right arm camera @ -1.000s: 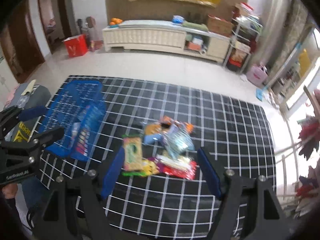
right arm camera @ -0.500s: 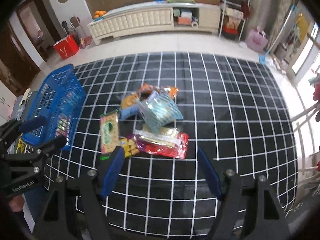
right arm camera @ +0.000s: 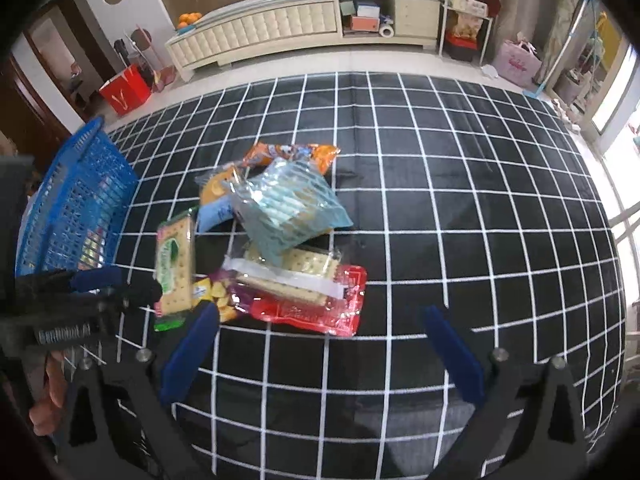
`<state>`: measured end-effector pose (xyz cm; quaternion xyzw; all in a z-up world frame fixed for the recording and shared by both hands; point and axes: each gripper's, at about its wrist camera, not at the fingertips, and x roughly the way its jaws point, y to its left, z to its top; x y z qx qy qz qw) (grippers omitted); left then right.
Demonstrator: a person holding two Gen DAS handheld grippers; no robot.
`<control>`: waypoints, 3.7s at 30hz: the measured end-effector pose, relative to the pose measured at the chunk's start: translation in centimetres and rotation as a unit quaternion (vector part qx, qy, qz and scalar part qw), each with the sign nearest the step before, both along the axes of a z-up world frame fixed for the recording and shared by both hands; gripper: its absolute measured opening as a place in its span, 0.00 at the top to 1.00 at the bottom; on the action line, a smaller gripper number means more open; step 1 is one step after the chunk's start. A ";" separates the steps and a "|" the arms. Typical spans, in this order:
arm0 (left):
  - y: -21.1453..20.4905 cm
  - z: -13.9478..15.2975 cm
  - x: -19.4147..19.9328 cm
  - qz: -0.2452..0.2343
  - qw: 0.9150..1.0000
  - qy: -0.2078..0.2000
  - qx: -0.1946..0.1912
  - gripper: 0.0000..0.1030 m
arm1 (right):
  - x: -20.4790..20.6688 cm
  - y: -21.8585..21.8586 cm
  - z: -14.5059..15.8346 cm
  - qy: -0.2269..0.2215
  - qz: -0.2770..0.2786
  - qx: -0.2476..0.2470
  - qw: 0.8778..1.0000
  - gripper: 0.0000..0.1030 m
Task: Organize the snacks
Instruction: 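Move both tools back over the snack pile, then grasp the green cracker pack with the left tool while the right tool grasps the clear blue-striped bag, then carry the cracker pack into the basket and open the left tool while the right tool carries the striped bag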
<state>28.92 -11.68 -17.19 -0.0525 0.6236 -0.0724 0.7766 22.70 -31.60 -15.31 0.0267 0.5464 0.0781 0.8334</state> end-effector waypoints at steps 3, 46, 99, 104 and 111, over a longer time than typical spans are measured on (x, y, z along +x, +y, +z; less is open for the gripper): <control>0.8 -1.7 1.0 0.024 0.999 0.023 -0.011 0.33 | 0.4 0.1 -1.4 0.005 -0.003 -0.006 1.000 0.00; -1.2 1.8 -1.4 -0.059 0.991 -0.115 0.038 0.43 | 4.5 1.9 -0.9 0.001 0.060 0.025 0.998 0.00; 9.5 12.4 -11.1 -0.055 0.968 -0.244 0.027 0.44 | -2.1 9.9 12.2 -0.119 0.092 0.019 0.988 0.37; 12.6 13.7 -12.1 -0.050 0.963 -0.263 0.042 0.44 | -3.0 12.7 13.3 -0.132 0.110 0.033 0.985 0.37; 16.0 15.2 -13.3 -0.038 0.956 -0.283 0.068 0.44 | -3.8 16.8 14.0 -0.150 0.138 0.053 0.978 0.37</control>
